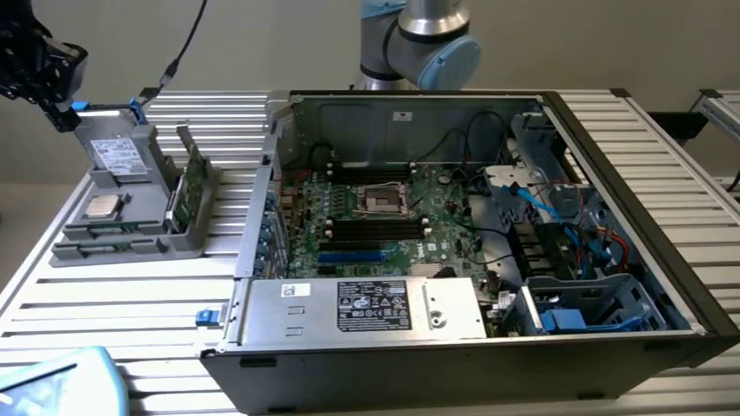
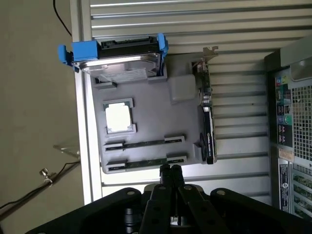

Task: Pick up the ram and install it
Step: 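Reach for the ram, then pick up the ram and move it above insertion slot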

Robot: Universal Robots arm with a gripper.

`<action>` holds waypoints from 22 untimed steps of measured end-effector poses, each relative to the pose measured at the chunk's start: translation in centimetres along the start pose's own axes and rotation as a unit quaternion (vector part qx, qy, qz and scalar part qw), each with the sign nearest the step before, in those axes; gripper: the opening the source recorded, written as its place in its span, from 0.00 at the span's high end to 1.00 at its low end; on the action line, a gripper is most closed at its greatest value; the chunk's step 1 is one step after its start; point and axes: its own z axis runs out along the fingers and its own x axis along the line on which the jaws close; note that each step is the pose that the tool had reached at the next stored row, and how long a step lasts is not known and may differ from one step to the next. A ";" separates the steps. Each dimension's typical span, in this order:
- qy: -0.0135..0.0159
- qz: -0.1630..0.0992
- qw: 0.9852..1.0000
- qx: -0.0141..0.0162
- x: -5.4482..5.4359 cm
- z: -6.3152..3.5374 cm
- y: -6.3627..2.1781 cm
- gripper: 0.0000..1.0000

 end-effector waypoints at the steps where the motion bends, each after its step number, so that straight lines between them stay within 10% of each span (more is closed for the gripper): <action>1: 0.000 0.000 1.000 0.000 0.0 0.00 -0.01 0.89; 18: 0.000 0.000 1.000 0.000 0.0 0.02 -0.01 0.89; 22: 0.001 -0.033 0.999 -0.001 0.0 0.09 0.00 0.89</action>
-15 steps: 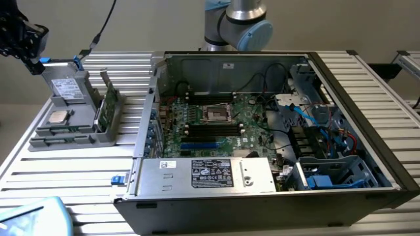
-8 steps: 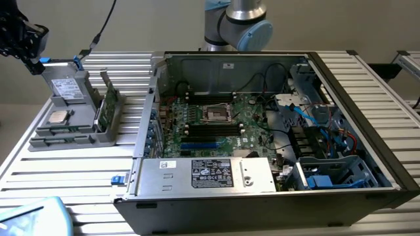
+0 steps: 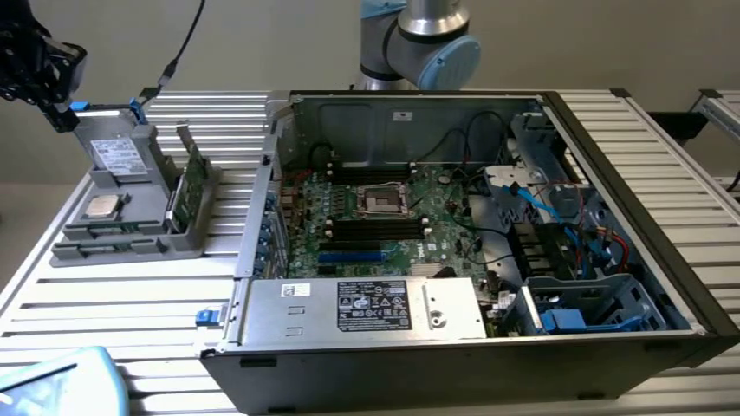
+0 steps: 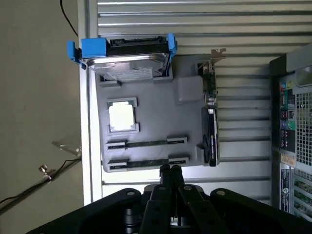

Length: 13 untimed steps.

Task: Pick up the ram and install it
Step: 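Pick up the ram and move it above insertion slot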

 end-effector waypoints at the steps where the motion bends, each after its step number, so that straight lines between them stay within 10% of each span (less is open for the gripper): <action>1: 0.000 -0.009 1.000 0.000 0.0 0.02 0.00 0.89; 7: 0.003 -0.063 0.998 -0.002 0.0 0.18 -0.01 0.89; 13: 0.006 -0.118 0.993 -0.004 0.0 0.38 -0.03 0.89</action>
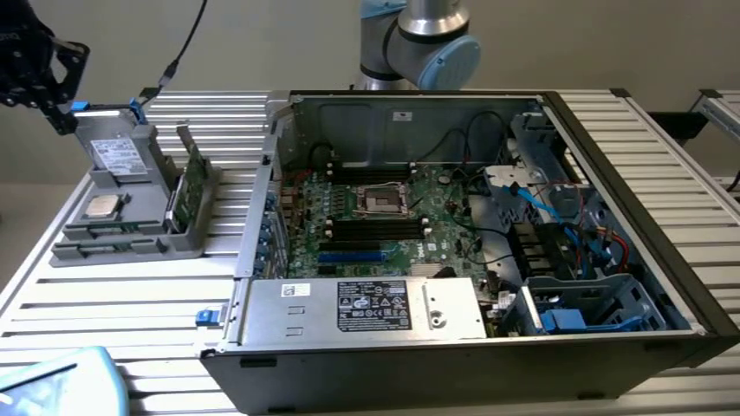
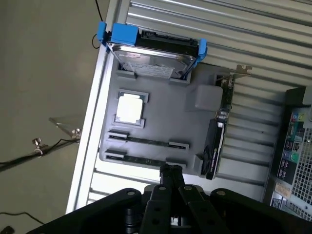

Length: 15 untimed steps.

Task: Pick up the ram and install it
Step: 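Pick up the ram and move it above insertion slot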

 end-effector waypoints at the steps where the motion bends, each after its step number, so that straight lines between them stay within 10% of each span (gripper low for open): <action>1: 0.000 -0.009 1.000 -0.001 0.0 0.02 0.00 0.89; 7: 0.006 -0.060 0.998 -0.004 0.0 0.09 -0.01 0.89; 12: 0.031 -0.079 0.996 -0.011 0.0 0.08 0.00 0.89; 15: 0.039 -0.097 0.994 -0.014 0.0 0.09 0.01 0.89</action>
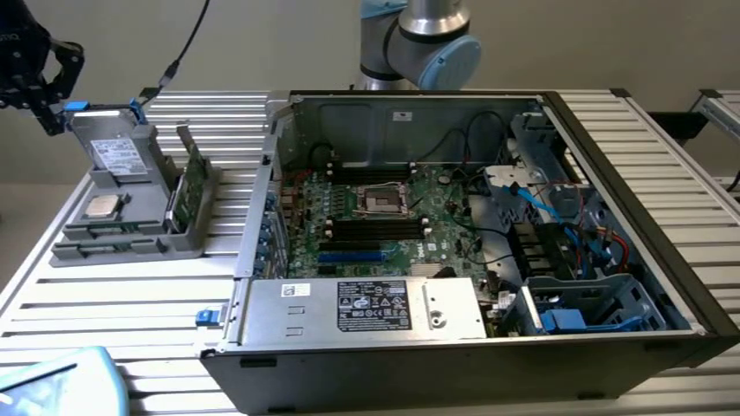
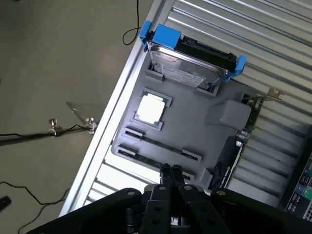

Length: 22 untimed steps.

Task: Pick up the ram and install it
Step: 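Pick up the ram and move it above insertion slot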

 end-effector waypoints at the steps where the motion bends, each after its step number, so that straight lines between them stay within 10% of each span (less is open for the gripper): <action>1: 0.002 -0.008 1.000 0.000 0.0 0.00 -0.01 0.89; 11: 0.017 -0.093 0.995 0.000 0.0 0.02 -0.01 0.89; 22: 0.026 -0.193 0.981 0.004 0.0 0.17 -0.02 0.89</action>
